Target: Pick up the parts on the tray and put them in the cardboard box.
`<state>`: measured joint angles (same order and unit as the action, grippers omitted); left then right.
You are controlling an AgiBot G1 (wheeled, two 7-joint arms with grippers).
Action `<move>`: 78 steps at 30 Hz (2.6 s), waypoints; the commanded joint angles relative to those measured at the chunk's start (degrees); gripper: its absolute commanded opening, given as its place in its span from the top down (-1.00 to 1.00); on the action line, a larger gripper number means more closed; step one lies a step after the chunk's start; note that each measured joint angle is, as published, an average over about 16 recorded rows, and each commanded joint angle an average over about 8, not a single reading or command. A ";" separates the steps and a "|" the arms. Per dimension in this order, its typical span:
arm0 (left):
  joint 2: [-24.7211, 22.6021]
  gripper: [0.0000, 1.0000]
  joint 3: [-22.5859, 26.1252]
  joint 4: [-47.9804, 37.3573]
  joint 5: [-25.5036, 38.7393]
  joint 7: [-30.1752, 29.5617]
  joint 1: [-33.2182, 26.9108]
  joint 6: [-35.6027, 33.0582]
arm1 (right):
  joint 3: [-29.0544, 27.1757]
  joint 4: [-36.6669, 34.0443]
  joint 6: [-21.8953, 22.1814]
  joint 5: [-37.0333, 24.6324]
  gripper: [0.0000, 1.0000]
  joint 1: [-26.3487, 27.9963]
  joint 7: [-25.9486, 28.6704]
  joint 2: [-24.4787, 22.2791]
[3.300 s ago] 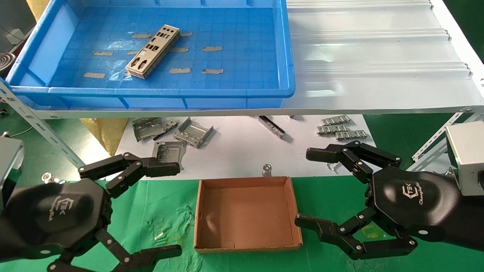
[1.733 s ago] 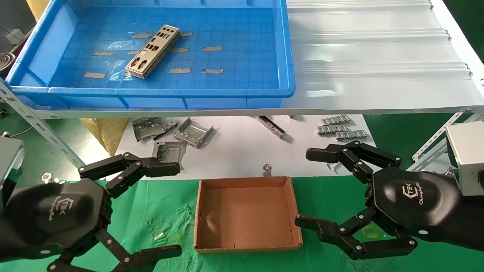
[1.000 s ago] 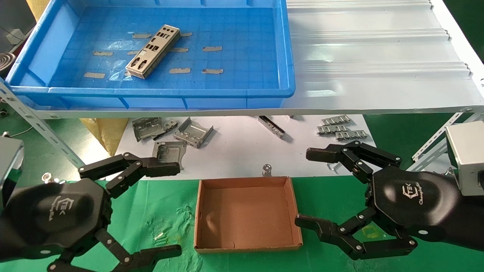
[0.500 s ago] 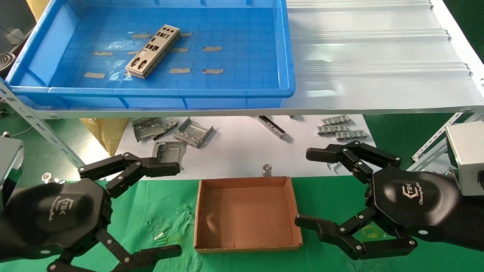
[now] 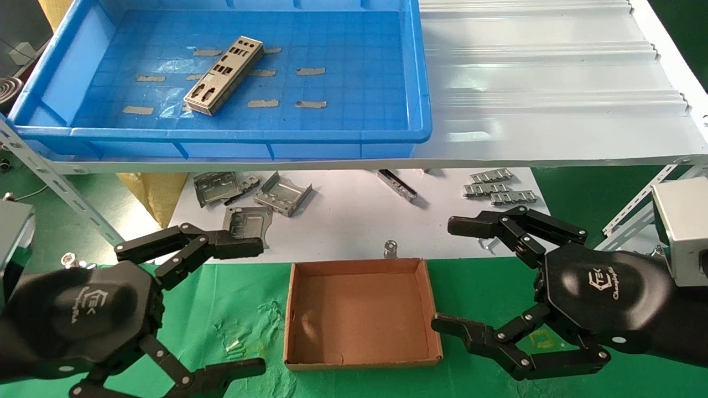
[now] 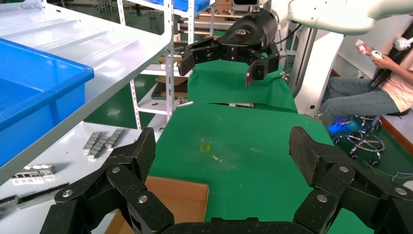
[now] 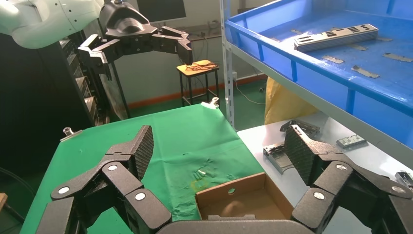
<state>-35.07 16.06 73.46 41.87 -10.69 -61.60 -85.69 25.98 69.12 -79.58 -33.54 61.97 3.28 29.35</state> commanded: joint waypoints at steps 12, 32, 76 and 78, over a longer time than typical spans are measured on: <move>0.00 -1.00 0.00 0.00 0.00 0.00 0.00 0.00 | 0.00 0.00 0.00 0.00 -0.95 0.00 0.00 0.00; 0.00 -1.00 0.00 0.00 0.00 0.00 0.00 0.00 | 0.00 0.00 0.00 0.00 1.00 0.00 0.00 0.00; 0.01 -1.00 0.00 0.01 0.00 -0.01 0.00 0.00 | 0.00 0.00 0.00 0.00 1.00 0.00 0.00 0.00; 0.01 -1.00 -0.01 0.02 0.00 0.00 -0.01 0.00 | 0.00 0.00 0.00 0.00 1.00 0.00 0.00 0.00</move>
<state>-35.09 16.06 73.62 41.95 -10.78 -61.95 -85.68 25.98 69.12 -79.58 -33.54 61.97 3.28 29.35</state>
